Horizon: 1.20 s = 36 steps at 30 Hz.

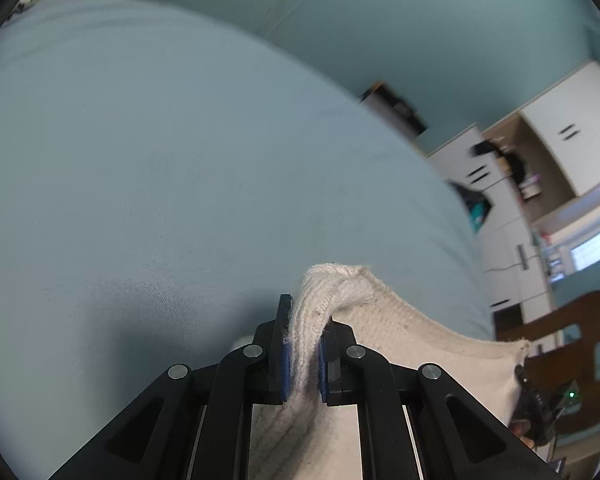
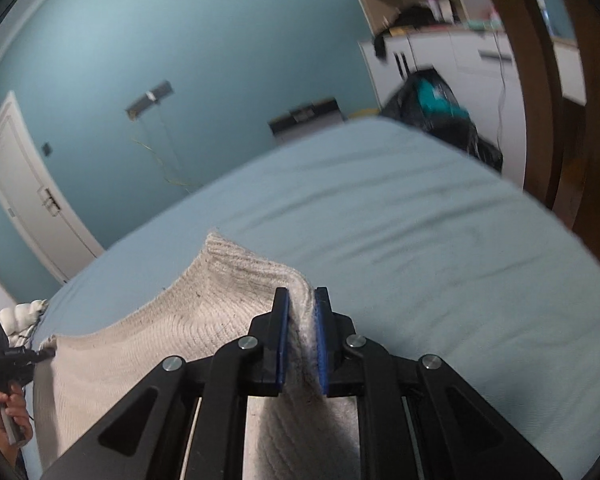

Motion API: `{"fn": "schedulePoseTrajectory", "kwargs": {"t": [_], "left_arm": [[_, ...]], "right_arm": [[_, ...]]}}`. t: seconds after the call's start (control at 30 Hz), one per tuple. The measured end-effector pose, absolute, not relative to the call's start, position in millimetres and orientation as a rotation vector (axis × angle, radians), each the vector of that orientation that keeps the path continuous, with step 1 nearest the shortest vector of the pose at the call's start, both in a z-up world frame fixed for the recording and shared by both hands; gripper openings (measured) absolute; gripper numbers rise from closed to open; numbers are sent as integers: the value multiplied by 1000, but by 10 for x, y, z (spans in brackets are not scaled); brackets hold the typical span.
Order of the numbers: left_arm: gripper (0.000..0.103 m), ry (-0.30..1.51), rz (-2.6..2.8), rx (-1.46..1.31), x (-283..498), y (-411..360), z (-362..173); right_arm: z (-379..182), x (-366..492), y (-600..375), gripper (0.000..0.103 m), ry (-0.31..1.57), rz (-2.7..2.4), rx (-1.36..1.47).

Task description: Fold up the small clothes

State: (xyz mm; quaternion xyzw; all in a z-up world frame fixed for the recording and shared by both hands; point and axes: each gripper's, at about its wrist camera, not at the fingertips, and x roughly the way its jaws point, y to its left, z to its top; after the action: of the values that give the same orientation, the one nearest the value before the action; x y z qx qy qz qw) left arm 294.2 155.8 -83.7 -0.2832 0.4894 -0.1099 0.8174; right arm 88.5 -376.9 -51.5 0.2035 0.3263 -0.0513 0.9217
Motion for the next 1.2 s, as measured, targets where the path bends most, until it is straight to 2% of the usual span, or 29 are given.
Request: {"fn": "schedulePoseTrajectory", "kwargs": {"t": [0.17, 0.23, 0.27, 0.3, 0.33, 0.37, 0.4, 0.43, 0.53, 0.77, 1.03, 1.2], "left_arm": [[10, 1194, -182, -640, 3103, 1452, -1368], [12, 1272, -181, -704, 3161, 1383, -1540], [13, 1281, -186, -738, 3163, 1413, -1549], [17, 1292, -188, -754, 3108, 1415, -1521], [34, 1307, -178, -760, 3058, 1438, -1482], [73, 1322, -137, -755, 3012, 1479, -1408], [90, 1312, -97, -742, 2948, 1495, -1332], [101, 1265, -57, -717, 2847, 1538, -1208], [101, 1174, -39, -646, 2598, 1554, -809], [101, 1130, 16, -572, 1646, 1461, -316], [101, 1185, 117, -427, 820, 1151, -228], [101, 1236, 159, -393, 618, 1009, -396]], "right_arm": [[-1059, 1098, -3813, 8, 826, -153, 435], [-1235, 1141, -3893, 12, 893, -159, 503], [-1258, 1142, -3934, 20, 917, -156, 537], [-1276, 1137, -3980, 35, 947, -163, 577], [-1261, 1109, -4034, 42, 960, -175, 620], [-1240, 1042, -4100, 58, 960, -166, 681], [-1224, 965, -4165, 73, 963, -148, 744], [-1171, 850, -4237, 76, 948, -130, 808], [-953, 473, -4372, 78, 899, -150, 881], [-483, -436, -4284, 79, 912, -209, 734], [-357, -1346, -4335, 79, 937, -246, 760], [-551, -1748, -4425, 79, 954, -185, 1026]]}}
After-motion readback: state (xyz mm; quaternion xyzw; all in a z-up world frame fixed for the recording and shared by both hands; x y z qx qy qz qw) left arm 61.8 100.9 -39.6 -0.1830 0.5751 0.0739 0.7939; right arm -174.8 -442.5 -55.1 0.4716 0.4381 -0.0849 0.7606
